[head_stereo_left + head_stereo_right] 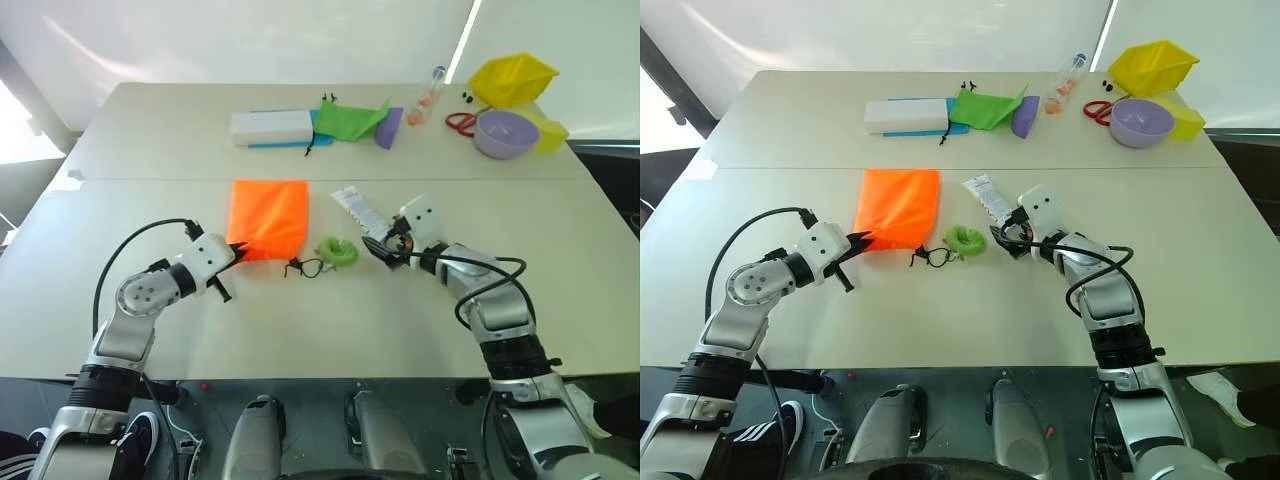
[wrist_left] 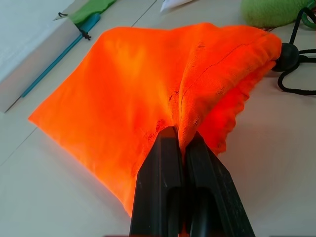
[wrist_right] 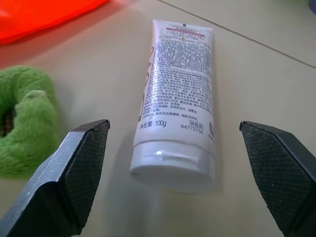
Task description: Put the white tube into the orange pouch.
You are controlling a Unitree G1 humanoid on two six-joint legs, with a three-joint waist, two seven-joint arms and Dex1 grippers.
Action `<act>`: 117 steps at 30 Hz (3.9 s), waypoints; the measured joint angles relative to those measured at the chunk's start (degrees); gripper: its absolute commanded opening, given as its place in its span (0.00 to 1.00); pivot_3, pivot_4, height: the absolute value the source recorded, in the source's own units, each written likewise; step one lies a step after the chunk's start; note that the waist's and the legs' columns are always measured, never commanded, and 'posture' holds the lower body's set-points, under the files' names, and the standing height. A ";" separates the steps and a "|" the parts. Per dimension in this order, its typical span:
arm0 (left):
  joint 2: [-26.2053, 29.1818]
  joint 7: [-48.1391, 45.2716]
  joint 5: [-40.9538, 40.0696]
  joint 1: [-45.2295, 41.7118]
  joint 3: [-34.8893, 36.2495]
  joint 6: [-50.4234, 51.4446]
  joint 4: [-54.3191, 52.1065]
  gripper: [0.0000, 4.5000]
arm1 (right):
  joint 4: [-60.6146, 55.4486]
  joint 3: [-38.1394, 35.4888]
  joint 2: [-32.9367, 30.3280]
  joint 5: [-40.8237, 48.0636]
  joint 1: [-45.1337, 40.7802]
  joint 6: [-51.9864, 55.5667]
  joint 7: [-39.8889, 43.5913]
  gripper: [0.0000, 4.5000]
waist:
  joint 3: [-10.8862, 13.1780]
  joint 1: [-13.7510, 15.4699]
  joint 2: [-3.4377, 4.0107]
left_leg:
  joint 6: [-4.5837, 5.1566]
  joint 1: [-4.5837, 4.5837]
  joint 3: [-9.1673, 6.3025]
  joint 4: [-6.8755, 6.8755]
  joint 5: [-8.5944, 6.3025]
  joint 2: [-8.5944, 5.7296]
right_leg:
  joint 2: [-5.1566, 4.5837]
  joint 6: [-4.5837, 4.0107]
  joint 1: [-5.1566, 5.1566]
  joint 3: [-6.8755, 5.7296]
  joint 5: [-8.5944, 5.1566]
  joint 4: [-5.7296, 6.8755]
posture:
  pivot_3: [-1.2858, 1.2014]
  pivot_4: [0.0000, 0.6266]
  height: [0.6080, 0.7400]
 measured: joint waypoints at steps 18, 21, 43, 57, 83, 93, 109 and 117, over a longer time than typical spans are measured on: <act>-0.08 -0.75 -0.26 0.38 -0.03 0.91 -1.05 0.00 | -1.20 -2.39 -0.59 3.35 0.05 3.62 1.89 0.40 | 0.00 0.02 0.01 | 0.00 -0.05 0.00 -0.03 0.00 0.00 | 0.01 0.03 -0.05 0.00 -0.01 -0.01 | 0.52 0.24 1.00; -0.15 -1.36 -0.96 0.80 -0.09 2.31 -2.06 0.00 | -12.16 -3.98 -3.82 9.71 5.48 4.24 8.79 0.40 | 0.01 0.21 0.01 | 0.01 -0.10 -0.05 -0.10 -0.01 0.00 | 0.01 0.22 -0.08 -0.02 -0.02 -0.01 | 0.52 0.24 1.00; 2.68 -5.61 -2.69 -1.42 0.20 15.22 -14.34 0.00 | -25.11 9.22 -1.70 10.00 15.52 1.44 10.48 0.40 | -0.01 0.02 -0.03 | 0.01 -0.12 -0.12 -0.02 -0.01 -0.01 | 0.06 -0.01 -0.11 -0.03 -0.01 -0.07 | 0.52 0.24 1.00; 1.48 -4.95 -3.22 -1.41 -1.45 21.44 -20.84 0.00 | -24.90 10.44 3.12 7.36 13.29 7.87 2.79 0.40 | -0.01 0.00 -0.03 | 0.01 -0.09 -0.13 -0.02 -0.01 -0.02 | 0.06 0.00 -0.10 -0.04 -0.02 -0.02 | 0.52 0.24 1.00; 0.53 -4.36 -5.17 -0.58 -2.00 22.82 -21.53 0.00 | -25.83 8.81 6.83 10.93 10.03 17.17 -2.37 0.40 | -0.01 -0.06 -0.03 | 0.01 -0.11 -0.15 -0.01 -0.01 -0.04 | 0.04 0.01 -0.11 -0.03 -0.02 -0.03 | 0.52 0.24 1.00; 0.46 -4.29 -5.20 -0.20 -1.99 19.73 -18.86 0.00 | -24.59 7.78 12.84 11.46 8.77 19.05 -7.58 0.40 | -0.01 -0.27 -0.03 | 0.01 -0.09 -0.17 -0.04 -0.01 0.00 | 0.10 0.00 -0.15 -0.03 -0.02 0.02 | 0.52 0.24 1.00; -1.03 -3.16 -5.90 0.47 -2.07 19.41 -18.39 0.00 | -19.89 6.20 13.43 11.23 5.10 17.43 -9.63 0.40 | -0.01 -0.26 -0.03 | 0.01 -0.12 -0.15 -0.04 -0.01 -0.02 | 0.08 0.00 -0.15 -0.03 -0.01 -0.01 | 0.52 0.24 1.00; -2.03 -2.51 -6.26 0.33 -2.12 19.47 -17.92 0.00 | -18.38 10.14 14.35 11.09 4.66 18.23 -8.83 0.40 | -0.01 -0.46 -0.03 | 0.01 -0.08 -0.15 -0.02 -0.01 -0.01 | 0.08 -0.03 -0.14 -0.03 0.01 0.02 | 0.52 0.24 1.00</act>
